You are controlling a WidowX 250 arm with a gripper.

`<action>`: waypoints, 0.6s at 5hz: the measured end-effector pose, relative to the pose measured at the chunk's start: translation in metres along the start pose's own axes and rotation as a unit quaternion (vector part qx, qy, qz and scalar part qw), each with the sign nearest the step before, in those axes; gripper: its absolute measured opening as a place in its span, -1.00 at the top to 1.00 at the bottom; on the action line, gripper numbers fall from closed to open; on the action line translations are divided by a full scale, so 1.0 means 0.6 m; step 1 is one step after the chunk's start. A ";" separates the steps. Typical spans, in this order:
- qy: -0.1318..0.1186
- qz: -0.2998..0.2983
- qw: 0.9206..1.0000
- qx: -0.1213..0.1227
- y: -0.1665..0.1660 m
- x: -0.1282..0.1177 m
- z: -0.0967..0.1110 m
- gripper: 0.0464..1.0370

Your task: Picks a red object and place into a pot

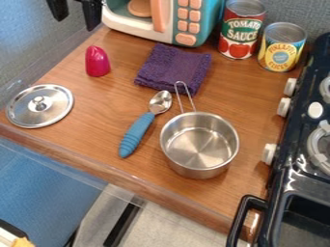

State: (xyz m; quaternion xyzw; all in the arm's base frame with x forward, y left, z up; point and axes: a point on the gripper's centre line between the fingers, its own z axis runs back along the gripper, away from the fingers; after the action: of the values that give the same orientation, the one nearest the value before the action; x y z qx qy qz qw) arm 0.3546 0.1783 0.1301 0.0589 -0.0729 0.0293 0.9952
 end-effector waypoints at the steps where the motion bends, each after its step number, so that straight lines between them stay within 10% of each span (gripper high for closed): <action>1: 0.018 -0.002 1.000 -0.015 -0.007 -0.004 -0.028 -0.93; 3: 0.002 -0.023 0.996 -0.084 -0.037 0.028 -0.083 -0.93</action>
State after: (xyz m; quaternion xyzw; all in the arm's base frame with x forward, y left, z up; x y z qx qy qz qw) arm 0.3797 0.1634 0.0812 -0.0235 -0.0718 0.0005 0.9971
